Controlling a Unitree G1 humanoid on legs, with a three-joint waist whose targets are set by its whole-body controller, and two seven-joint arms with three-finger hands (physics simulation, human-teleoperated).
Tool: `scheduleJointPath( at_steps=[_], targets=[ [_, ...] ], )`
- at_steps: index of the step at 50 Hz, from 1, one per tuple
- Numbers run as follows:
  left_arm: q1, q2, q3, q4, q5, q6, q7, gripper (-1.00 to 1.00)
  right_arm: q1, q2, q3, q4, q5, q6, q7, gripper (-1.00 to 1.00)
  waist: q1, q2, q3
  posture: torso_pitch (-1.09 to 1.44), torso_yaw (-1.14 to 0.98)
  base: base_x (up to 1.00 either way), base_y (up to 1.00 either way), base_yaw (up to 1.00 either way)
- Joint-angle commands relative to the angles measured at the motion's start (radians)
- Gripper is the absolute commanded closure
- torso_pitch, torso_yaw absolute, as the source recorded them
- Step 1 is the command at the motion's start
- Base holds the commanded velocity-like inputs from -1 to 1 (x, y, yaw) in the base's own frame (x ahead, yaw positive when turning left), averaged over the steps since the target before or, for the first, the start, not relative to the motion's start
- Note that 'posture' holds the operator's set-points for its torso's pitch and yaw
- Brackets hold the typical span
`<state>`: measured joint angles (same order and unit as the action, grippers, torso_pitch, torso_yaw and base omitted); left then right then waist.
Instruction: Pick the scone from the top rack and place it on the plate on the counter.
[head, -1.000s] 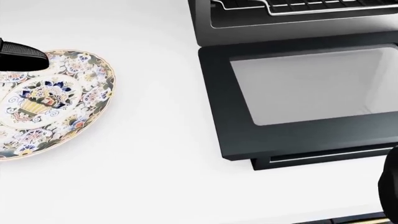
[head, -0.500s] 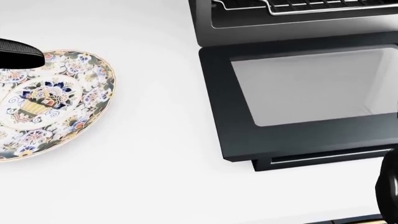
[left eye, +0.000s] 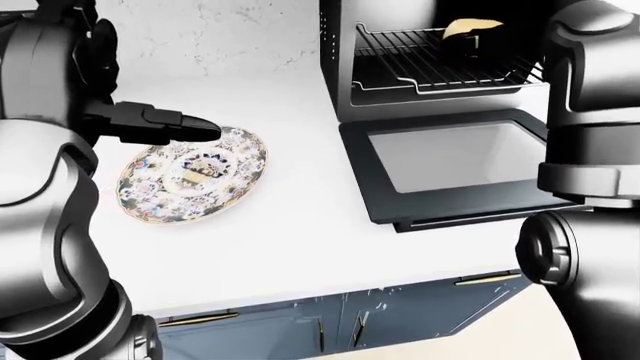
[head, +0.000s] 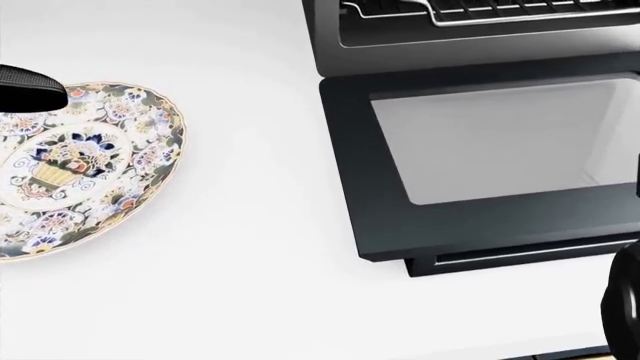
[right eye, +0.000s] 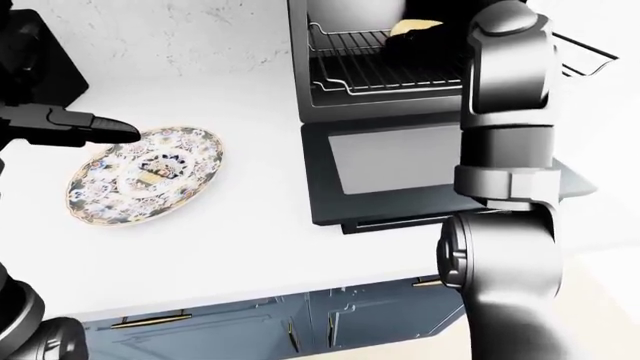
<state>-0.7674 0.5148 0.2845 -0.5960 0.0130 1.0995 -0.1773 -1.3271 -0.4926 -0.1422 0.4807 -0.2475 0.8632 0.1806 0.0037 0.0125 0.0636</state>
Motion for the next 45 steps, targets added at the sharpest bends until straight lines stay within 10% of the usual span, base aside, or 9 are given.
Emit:
scheduleJointPath(
  at_steps=[1,17,21,45],
  targets=[
    [-0.026,0.013,0.011,-0.018,0.005,-0.028,0.006,-1.0,-0.033,-0.012,-0.005,-0.041,-0.006,-0.018,-0.002,-0.07,0.0,0.0,-0.029,0.0,0.0,0.0,0.0,0.0],
    [-0.042,0.024,0.011,-0.012,0.002,-0.023,0.006,-1.0,-0.029,-0.021,0.003,-0.079,-0.029,0.01,0.047,0.55,0.0,0.0,-0.029,0.0,0.0,0.0,0.0,0.0],
    [-0.05,0.024,0.008,-0.008,0.001,-0.023,0.008,-1.0,-0.041,-0.02,0.0,-0.076,-0.036,0.004,0.047,1.0,0.0,0.001,-0.028,0.0,0.0,0.0,0.0,0.0],
    [-0.029,0.015,0.011,-0.014,-0.004,-0.035,0.012,-1.0,-0.082,-0.011,0.022,-0.23,-0.1,0.074,0.129,1.0,-0.002,0.004,-0.023,0.0,0.0,0.0,0.0,0.0]
  ],
)
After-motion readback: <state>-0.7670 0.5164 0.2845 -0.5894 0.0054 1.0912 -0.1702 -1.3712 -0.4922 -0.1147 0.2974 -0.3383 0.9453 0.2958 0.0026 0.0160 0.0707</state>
